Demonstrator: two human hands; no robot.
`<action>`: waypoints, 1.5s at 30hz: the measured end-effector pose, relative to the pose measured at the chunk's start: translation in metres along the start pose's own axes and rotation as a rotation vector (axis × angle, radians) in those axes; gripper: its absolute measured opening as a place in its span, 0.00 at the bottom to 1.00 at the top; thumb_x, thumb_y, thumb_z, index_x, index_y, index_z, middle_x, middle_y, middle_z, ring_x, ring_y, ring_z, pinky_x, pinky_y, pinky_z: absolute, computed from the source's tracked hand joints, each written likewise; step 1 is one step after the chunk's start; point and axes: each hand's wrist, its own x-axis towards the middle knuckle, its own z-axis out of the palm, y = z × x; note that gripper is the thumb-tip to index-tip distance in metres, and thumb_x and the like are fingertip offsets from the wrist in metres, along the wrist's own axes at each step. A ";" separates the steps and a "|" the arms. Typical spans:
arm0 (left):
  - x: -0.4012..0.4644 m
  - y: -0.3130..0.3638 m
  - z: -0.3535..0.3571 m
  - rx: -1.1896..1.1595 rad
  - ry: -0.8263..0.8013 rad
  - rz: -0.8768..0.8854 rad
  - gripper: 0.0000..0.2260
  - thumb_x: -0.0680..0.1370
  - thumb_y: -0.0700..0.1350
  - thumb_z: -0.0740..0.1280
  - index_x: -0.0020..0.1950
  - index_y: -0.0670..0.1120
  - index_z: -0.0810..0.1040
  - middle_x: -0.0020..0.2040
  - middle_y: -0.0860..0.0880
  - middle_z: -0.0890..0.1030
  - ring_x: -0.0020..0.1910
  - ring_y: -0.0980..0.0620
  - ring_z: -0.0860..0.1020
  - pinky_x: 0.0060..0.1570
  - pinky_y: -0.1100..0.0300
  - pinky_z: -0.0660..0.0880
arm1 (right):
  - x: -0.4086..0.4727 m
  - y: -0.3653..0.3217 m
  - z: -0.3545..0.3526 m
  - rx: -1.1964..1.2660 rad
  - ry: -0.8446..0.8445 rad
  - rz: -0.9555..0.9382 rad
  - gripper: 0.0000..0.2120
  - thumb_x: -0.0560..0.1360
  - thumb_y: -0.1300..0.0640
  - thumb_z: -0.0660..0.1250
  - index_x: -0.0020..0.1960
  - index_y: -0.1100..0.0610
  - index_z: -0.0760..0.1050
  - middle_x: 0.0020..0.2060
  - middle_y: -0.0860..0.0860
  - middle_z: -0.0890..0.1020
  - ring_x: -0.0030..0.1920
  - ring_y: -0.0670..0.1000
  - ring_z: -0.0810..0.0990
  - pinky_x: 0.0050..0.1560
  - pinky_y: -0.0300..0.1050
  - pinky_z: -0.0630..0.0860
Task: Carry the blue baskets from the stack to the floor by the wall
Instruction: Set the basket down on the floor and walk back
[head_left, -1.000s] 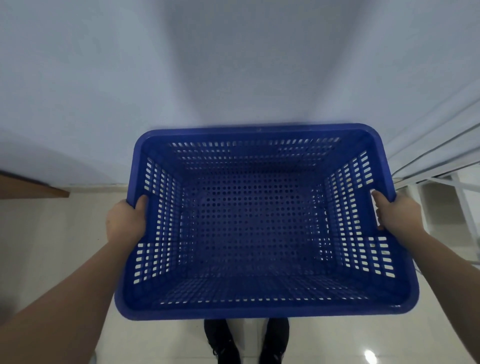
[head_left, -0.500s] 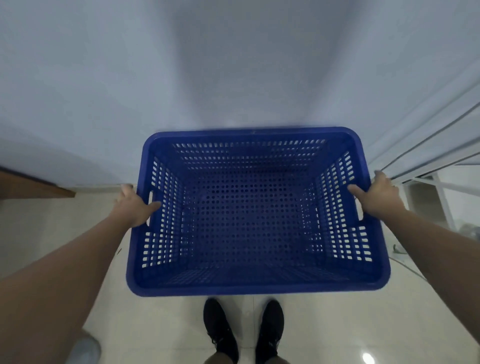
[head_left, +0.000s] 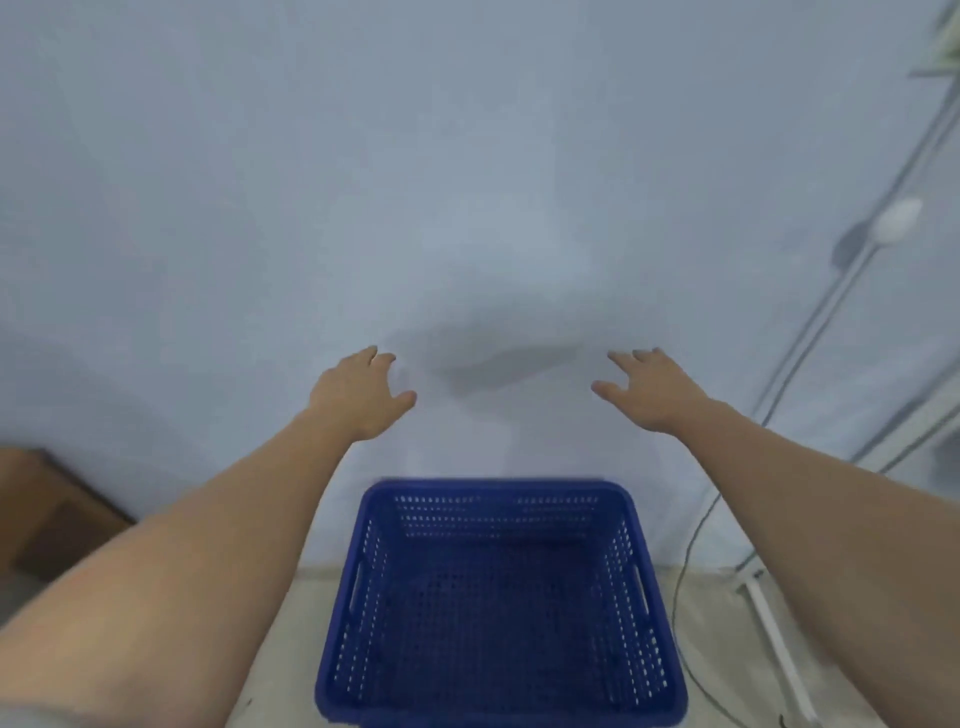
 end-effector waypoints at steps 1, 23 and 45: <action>-0.006 0.009 -0.025 -0.009 0.036 0.013 0.34 0.79 0.64 0.59 0.81 0.49 0.58 0.82 0.48 0.55 0.79 0.45 0.58 0.75 0.46 0.61 | -0.005 -0.010 -0.028 -0.014 0.034 -0.026 0.37 0.79 0.33 0.53 0.81 0.51 0.55 0.79 0.58 0.61 0.79 0.61 0.54 0.78 0.58 0.55; -0.022 0.193 -0.183 0.035 0.212 0.627 0.36 0.79 0.66 0.54 0.82 0.49 0.53 0.83 0.48 0.50 0.82 0.47 0.52 0.79 0.49 0.53 | -0.196 0.030 -0.207 -0.083 0.338 0.406 0.38 0.78 0.32 0.53 0.82 0.51 0.51 0.80 0.57 0.59 0.79 0.60 0.56 0.77 0.57 0.55; -0.626 0.358 -0.112 -0.011 0.008 2.056 0.37 0.78 0.67 0.56 0.81 0.49 0.57 0.81 0.47 0.58 0.78 0.44 0.63 0.74 0.48 0.63 | -0.955 -0.187 -0.053 0.020 0.487 1.848 0.40 0.77 0.31 0.54 0.82 0.51 0.53 0.79 0.55 0.62 0.79 0.60 0.58 0.76 0.57 0.59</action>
